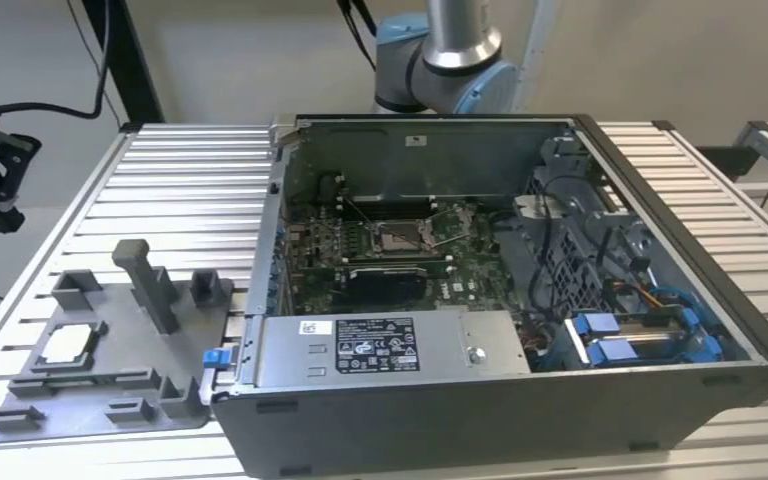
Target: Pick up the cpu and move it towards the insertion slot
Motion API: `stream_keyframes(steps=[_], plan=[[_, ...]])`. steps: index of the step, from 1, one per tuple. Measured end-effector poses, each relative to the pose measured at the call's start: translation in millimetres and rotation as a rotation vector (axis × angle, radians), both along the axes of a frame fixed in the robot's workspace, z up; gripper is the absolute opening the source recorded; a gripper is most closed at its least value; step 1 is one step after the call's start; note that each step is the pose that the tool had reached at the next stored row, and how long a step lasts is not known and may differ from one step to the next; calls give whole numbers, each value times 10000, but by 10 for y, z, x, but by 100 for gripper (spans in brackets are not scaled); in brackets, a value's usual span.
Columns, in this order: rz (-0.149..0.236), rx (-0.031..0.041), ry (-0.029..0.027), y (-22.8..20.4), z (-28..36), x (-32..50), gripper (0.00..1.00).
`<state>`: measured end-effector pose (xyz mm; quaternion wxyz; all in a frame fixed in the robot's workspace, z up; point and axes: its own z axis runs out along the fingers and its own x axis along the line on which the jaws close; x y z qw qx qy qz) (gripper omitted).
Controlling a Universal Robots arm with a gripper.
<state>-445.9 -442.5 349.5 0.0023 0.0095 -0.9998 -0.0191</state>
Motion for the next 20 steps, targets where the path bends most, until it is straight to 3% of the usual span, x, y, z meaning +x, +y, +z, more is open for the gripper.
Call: stream_keyframes(steps=[14, 15, 20], plan=[[0, 0, 1, 0, -2, -1, 0], [0, 0, 1, 0, -2, -1, 100], [0, 0, 1, 0, -2, -1, 100]])
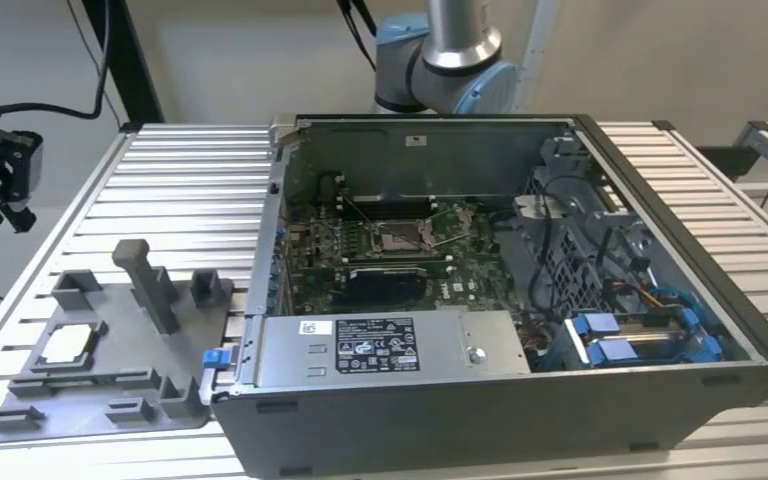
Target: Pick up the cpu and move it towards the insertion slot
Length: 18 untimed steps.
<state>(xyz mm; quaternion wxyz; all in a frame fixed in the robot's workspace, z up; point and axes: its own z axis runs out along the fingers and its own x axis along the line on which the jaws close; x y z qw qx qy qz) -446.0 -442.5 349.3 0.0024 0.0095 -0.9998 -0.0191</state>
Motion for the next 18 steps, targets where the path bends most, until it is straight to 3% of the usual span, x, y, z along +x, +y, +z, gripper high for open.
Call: stream_keyframes(steps=[14, 18], plan=[[0, 0, 0, 0, -2, 0, 100], [1, 0, 0, 0, -54, 0, 100]])
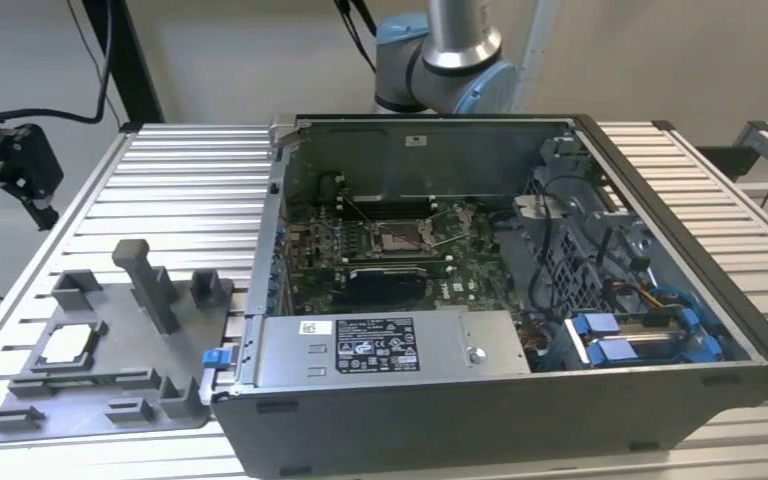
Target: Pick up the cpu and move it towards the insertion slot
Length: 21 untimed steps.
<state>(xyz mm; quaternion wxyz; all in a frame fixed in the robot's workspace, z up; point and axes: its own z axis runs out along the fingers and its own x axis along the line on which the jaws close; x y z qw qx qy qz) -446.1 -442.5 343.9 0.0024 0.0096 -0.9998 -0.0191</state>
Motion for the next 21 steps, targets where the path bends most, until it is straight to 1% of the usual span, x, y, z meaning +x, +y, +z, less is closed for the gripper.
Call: stream_keyframes(steps=[4, 8, 10, 14, 16, 21], plan=[[-3, 1, -1, -2, -72, -2, 100], [-1, 0, -1, -21, -145, -3, 100], [-2, 0, 1, -42, -180, -6, 100], [-4, 0, 0, -106, -238, -9, 100], [-4, 1, -1, -130, -265, -10, 100], [-4, 0, 0, -162, -335, -10, 100]])
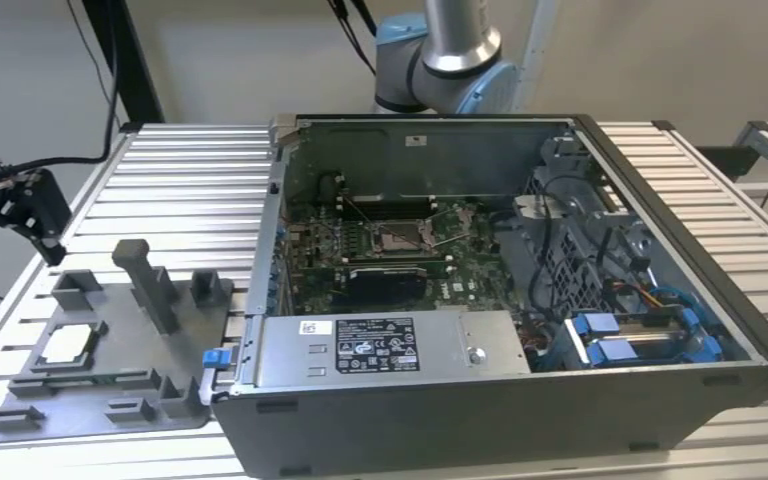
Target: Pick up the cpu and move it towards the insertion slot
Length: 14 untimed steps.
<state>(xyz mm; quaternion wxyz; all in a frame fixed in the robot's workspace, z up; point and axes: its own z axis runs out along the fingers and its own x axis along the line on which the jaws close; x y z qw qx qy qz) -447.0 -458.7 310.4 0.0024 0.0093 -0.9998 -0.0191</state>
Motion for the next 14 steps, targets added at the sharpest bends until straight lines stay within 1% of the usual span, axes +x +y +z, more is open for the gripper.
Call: stream_keyframes(steps=[14], plan=[[-1, 1, -1, -76, -211, 0, 100]])
